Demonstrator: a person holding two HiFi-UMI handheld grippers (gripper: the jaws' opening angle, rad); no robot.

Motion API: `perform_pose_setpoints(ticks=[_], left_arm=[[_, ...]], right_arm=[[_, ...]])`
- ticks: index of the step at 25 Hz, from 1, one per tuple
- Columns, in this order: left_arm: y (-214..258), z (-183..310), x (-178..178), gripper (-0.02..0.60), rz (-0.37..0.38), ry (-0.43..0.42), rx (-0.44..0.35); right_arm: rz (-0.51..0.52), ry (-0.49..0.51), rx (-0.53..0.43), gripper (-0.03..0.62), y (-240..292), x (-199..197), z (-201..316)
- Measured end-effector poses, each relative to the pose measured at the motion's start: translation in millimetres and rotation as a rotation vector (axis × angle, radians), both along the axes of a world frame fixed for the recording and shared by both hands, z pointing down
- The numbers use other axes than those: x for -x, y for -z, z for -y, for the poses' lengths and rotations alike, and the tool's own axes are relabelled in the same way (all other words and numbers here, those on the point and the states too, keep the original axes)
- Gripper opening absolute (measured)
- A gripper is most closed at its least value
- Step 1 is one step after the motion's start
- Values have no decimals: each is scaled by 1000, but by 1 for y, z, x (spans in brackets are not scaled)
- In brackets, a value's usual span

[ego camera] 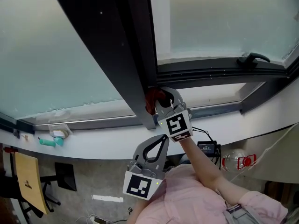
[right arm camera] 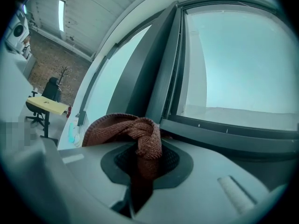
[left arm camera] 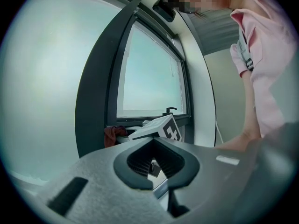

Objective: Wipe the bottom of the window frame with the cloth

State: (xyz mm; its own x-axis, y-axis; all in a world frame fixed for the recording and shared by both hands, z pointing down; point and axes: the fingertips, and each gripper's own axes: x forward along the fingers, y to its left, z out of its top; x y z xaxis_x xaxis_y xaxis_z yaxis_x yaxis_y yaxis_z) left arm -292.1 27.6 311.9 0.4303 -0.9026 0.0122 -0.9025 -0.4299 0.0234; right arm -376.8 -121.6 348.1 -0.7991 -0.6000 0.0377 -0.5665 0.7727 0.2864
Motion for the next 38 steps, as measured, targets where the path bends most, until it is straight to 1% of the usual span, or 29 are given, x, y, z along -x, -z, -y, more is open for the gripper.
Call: perform_pose_setpoints(ticks=[2,5,8,10,16,21,30,38], left_arm=[[0,1,-1,-2,-4,-6,-1],[0,2,-4,-2,-5,-16,-1],[-1,2,-5,-2,-4,-22,2],[-1,2,-5,-2,-15,-23,4],[2,2,-9,-2,-39,-40,-11],[1,5,-16,-2,-67,-76,-6],[1,10,-33,-2,-56,-138,-3],[-2,13,-43,-2,-45,-180,11]], right_arm=[[-17,11,-17,55,0,0,0],[-24,21,-3,52,-1,-1,0],[-45,19,-13,52,-1,-2,1],[-59,14,-16,52,-2,-3,1],[-71,9,-4,52,-1,-8,3],[-51,-2,13,51,-2,-16,6],[-48,-33,23,51,-4,-37,14],[-74,-81,8,51,-6,-55,20]])
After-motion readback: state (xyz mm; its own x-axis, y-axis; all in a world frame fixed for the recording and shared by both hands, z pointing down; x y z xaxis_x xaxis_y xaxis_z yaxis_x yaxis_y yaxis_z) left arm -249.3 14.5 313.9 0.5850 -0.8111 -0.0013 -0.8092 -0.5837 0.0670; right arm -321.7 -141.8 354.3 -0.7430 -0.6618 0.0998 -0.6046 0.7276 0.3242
